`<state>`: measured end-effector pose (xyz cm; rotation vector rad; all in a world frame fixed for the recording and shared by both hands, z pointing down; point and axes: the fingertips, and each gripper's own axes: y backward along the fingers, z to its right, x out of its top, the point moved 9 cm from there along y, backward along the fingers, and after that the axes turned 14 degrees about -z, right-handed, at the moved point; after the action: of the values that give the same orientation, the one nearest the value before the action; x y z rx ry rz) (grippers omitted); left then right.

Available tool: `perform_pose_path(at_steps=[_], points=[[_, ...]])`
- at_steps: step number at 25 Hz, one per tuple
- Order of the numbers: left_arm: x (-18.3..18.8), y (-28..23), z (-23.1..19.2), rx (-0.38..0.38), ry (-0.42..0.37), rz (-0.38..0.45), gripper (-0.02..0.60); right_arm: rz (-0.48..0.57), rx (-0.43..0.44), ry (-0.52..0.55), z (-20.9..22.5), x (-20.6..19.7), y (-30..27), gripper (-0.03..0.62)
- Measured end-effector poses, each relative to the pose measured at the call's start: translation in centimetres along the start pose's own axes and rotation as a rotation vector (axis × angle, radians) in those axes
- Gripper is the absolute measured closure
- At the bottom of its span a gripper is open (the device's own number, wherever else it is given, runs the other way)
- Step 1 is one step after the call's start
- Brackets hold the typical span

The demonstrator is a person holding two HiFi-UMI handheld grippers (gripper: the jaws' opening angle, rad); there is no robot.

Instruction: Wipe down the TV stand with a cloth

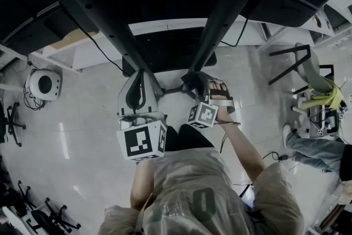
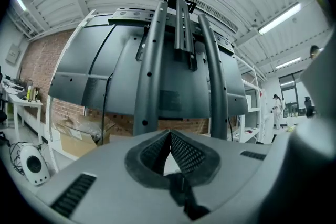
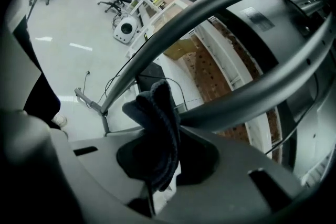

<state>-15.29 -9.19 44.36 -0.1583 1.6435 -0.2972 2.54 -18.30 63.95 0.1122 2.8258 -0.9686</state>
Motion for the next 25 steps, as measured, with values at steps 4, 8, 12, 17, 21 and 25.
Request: perform_pose_path(at_steps=[4, 8, 12, 17, 21, 25], points=[[5.4, 2.5, -0.1, 0.009, 0.016, 0.028, 0.566, 0.057, 0.038, -0.141, 5.8, 2.1, 6.4, 0.537], [9.1, 4.6, 0.0, 0.038, 0.003, 0.118, 0.566, 0.189, 0.067, -0.395, 12.1, 4.4, 12.8, 0.537], [10.8, 6.8, 0.6, 0.033, 0.012, 0.149, 0.566, 0.4, 0.144, -0.702, 17.4, 5.9, 19.0, 0.537], [12.4, 9.4, 0.9, 0.043, -0.008, 0.169, 0.566, 0.641, 0.185, -0.971, 21.1, 6.1, 25.3, 0.537], [12.9, 11.1, 1.2, 0.056, -0.027, 0.195, 0.566, 0.74, 0.255, -1.153, 21.5, 4.9, 28.1, 0.537], [13.0, 12.2, 1.0, 0.044, -0.004, 0.203, 0.566, 0.787, 0.3, -1.209, 21.4, 4.5, 29.3, 0.537]])
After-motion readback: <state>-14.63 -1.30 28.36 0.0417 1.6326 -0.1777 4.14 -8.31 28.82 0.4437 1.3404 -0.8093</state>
